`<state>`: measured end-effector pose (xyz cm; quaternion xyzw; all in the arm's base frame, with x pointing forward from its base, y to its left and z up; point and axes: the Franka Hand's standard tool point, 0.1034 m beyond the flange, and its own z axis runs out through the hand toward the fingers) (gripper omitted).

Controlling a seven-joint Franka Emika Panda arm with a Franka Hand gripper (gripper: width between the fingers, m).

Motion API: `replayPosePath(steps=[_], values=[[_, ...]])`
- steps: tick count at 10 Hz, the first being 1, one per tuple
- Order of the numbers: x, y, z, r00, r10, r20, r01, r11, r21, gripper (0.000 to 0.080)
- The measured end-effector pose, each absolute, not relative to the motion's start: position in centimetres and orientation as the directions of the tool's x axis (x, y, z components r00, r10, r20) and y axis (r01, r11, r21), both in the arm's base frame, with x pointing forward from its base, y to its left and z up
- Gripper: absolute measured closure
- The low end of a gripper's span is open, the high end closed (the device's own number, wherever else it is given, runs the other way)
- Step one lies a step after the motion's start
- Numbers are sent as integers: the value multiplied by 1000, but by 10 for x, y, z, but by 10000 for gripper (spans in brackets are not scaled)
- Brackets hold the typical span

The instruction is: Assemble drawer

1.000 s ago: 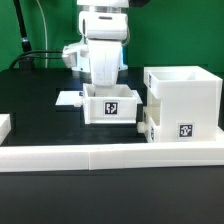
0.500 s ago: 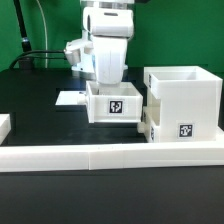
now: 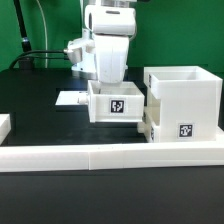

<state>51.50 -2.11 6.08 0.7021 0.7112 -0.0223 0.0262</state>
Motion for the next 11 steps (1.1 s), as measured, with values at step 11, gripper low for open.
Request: replayPosePath(steps=[11], values=[[520,-15,60,-19,998,-57,999,20,29,757]])
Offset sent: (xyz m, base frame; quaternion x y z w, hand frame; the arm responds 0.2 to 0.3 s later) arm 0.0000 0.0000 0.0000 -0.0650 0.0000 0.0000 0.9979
